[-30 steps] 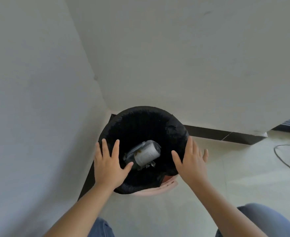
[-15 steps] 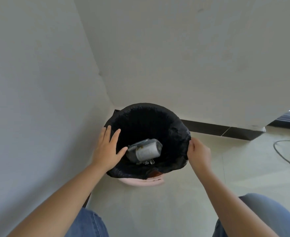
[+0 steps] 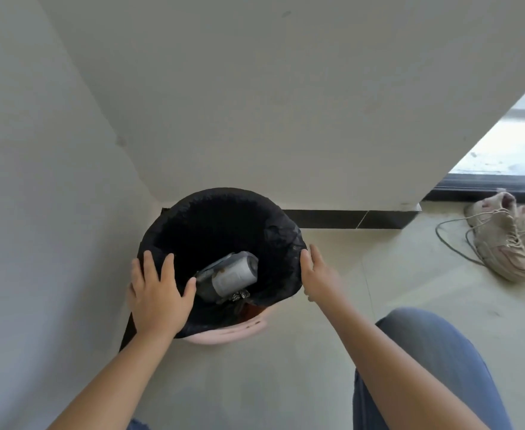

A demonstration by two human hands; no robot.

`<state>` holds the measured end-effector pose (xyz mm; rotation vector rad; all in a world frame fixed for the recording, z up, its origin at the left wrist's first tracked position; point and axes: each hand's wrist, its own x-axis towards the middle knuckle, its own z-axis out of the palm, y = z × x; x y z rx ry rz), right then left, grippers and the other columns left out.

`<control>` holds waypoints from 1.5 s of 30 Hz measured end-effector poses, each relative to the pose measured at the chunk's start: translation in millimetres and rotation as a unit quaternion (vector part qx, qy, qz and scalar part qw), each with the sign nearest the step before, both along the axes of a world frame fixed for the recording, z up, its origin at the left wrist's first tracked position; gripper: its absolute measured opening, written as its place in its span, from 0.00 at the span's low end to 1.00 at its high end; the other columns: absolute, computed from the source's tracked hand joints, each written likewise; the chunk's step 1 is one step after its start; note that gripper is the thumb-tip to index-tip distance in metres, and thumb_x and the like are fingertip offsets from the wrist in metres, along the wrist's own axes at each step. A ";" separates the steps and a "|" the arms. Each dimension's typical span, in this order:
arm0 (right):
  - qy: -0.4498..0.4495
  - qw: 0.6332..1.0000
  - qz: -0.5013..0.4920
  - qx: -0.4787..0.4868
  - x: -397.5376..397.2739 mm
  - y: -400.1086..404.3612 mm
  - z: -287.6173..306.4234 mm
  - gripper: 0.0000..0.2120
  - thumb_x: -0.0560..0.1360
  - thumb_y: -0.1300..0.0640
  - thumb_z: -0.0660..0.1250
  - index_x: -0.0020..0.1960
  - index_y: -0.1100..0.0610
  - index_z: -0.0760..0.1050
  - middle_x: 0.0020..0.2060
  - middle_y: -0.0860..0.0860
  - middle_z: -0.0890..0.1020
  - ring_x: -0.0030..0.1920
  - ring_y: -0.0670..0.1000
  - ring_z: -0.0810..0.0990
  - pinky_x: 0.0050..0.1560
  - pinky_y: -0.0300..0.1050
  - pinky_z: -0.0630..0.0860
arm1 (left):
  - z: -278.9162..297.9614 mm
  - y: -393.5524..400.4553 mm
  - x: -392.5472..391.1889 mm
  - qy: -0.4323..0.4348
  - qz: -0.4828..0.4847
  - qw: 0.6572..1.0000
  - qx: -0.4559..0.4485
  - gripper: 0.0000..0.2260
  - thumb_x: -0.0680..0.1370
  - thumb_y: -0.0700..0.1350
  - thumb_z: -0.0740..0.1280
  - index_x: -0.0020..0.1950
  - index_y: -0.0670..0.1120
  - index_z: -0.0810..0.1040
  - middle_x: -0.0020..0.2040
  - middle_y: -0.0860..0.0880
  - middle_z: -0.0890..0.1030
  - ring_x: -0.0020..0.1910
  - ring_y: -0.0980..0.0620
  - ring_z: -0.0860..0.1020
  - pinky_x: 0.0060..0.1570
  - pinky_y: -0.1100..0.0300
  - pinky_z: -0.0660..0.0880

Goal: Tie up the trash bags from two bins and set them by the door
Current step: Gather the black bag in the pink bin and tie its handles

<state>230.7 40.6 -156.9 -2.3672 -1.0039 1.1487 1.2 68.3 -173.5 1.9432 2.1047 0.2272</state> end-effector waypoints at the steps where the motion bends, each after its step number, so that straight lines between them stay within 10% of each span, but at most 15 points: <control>1: 0.033 0.999 -0.007 0.015 -0.7 2.5 -0.1 0.24 0.78 0.44 0.44 0.73 0.46 0.51 0.45 0.56 0.80 0.43 0.59 0.80 0.52 0.50 0.77 | 0.2 0.2 -0.1 0.000 0.003 1.000 -0.002 0.27 0.75 0.52 0.62 0.71 0.45 0.61 0.76 0.38 0.54 0.75 0.38 0.49 0.70 0.40 0.55; 5: 0.059 0.989 -0.033 0.134 -4.4 6.2 5.9 0.20 0.80 0.53 0.51 0.72 0.51 0.58 0.58 0.57 0.78 0.55 0.57 0.77 0.51 0.39 0.69 | 1.0 0.5 0.1 0.006 -0.001 1.000 -0.008 0.26 0.75 0.52 0.62 0.71 0.44 0.62 0.75 0.38 0.56 0.75 0.38 0.49 0.70 0.40 0.56; 11: -0.069 0.961 -0.022 0.268 -11.2 8.4 6.3 0.13 0.78 0.63 0.55 0.59 0.63 0.74 0.46 0.59 0.82 0.45 0.57 0.78 0.44 0.46 0.72 | 2.1 0.2 -0.6 -0.003 0.004 1.000 0.000 0.25 0.75 0.51 0.64 0.69 0.42 0.66 0.74 0.37 0.59 0.75 0.37 0.52 0.69 0.41 0.58; 16: -0.017 0.945 -0.012 0.328 -18.7 15.7 11.0 0.16 0.77 0.65 0.58 0.64 0.60 0.70 0.62 0.56 0.76 0.59 0.54 0.76 0.61 0.43 0.73 | 2.1 0.2 -0.5 -0.011 0.007 1.000 0.007 0.25 0.74 0.51 0.65 0.67 0.41 0.68 0.73 0.37 0.62 0.74 0.38 0.54 0.69 0.41 0.60; 20: 0.070 0.950 -0.189 0.240 -3.7 23.7 9.0 0.22 0.76 0.66 0.58 0.69 0.57 0.62 0.62 0.54 0.69 0.37 0.49 0.77 0.41 0.40 0.75 | 3.4 -1.2 0.2 -0.013 0.013 1.000 -0.004 0.25 0.75 0.52 0.62 0.69 0.43 0.66 0.74 0.40 0.59 0.75 0.40 0.51 0.70 0.44 0.58; 24: 0.079 0.977 -0.173 0.093 10.8 37.6 -3.2 0.23 0.74 0.58 0.65 0.67 0.62 0.65 0.58 0.60 0.77 0.53 0.58 0.77 0.53 0.49 0.74 | 3.3 -2.7 -2.4 -0.014 0.011 1.000 -0.009 0.25 0.76 0.52 0.61 0.70 0.42 0.64 0.75 0.40 0.58 0.75 0.40 0.49 0.71 0.44 0.57; 28: 0.082 0.987 -0.133 -0.039 16.1 30.5 -3.6 0.24 0.74 0.42 0.60 0.47 0.65 0.66 0.35 0.55 0.73 0.33 0.52 0.70 0.31 0.43 0.68 | 2.3 -4.6 -5.4 -0.019 0.013 1.000 -0.006 0.25 0.75 0.51 0.62 0.69 0.42 0.65 0.75 0.40 0.59 0.75 0.40 0.50 0.71 0.44 0.57; 32: 0.257 0.940 -0.178 -0.138 9.0 25.1 -10.9 0.30 0.74 0.35 0.53 0.49 0.64 0.70 0.39 0.57 0.77 0.37 0.54 0.77 0.35 0.44 0.75 | 1.5 -4.4 -4.7 -0.016 0.016 1.000 -0.006 0.25 0.75 0.51 0.63 0.69 0.41 0.65 0.74 0.40 0.60 0.75 0.40 0.51 0.70 0.42 0.59; 38: 0.200 0.921 -0.284 0.176 18.2 21.0 -17.7 0.19 0.76 0.63 0.59 0.67 0.59 0.66 0.55 0.58 0.78 0.50 0.56 0.77 0.49 0.49 0.75 | 1.6 -0.7 1.7 -0.010 0.015 1.000 -0.009 0.25 0.75 0.52 0.62 0.69 0.42 0.65 0.74 0.40 0.60 0.75 0.40 0.50 0.71 0.44 0.57; 45: 0.312 0.861 -0.250 0.316 25.2 32.5 35.3 0.12 0.77 0.63 0.58 0.36 0.56 0.73 0.33 0.50 0.73 0.39 0.50 0.71 0.44 0.44 0.69 | 6.0 -0.9 2.4 -0.011 0.011 1.000 -0.001 0.25 0.76 0.51 0.62 0.69 0.41 0.65 0.74 0.39 0.60 0.75 0.39 0.51 0.72 0.45 0.56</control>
